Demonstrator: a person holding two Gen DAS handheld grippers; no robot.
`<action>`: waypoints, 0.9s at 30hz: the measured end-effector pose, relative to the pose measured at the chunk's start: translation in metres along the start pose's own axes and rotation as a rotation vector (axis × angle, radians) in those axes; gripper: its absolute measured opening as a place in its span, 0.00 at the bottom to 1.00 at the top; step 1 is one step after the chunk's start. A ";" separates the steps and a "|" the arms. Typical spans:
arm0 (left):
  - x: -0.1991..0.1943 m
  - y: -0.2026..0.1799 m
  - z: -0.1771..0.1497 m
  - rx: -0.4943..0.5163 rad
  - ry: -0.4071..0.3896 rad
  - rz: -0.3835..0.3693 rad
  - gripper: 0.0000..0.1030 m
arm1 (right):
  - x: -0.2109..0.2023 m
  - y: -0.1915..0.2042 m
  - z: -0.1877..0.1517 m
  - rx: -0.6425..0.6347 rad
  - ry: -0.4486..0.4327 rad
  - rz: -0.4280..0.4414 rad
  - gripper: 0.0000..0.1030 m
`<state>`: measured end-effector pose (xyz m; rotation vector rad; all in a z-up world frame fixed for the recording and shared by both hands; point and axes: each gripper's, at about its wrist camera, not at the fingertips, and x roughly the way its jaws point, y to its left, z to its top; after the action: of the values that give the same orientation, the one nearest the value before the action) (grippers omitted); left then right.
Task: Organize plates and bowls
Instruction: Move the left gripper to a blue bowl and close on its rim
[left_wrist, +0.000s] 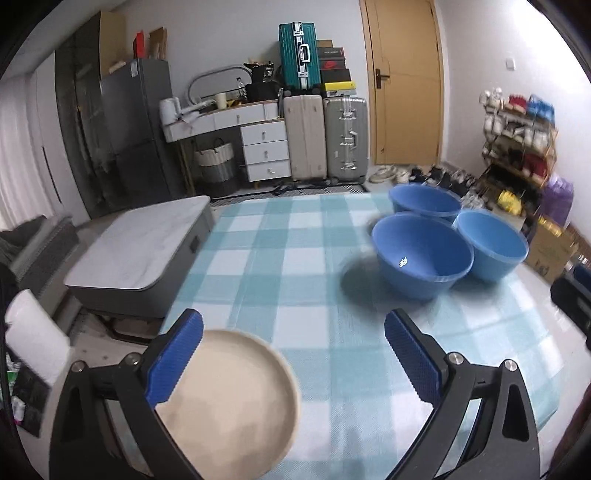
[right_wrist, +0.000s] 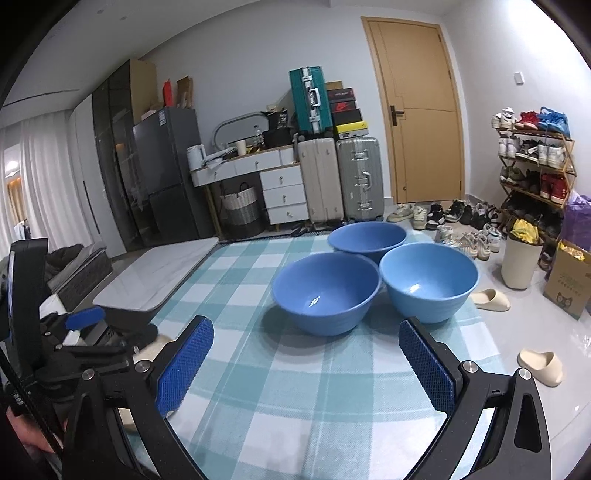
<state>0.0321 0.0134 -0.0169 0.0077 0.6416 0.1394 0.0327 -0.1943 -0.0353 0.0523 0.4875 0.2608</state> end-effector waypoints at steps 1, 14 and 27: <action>0.007 0.000 0.007 -0.014 0.014 -0.022 0.97 | 0.002 -0.004 0.003 0.003 0.003 -0.003 0.99; 0.118 -0.052 0.061 0.113 0.252 -0.163 0.97 | 0.062 -0.060 0.013 0.144 0.105 0.012 0.99; 0.187 -0.087 0.081 0.208 0.337 -0.199 0.97 | 0.126 -0.092 0.006 0.212 0.187 0.020 0.99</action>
<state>0.2398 -0.0452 -0.0674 0.1226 0.9871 -0.1216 0.1642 -0.2502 -0.0974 0.2414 0.7000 0.2342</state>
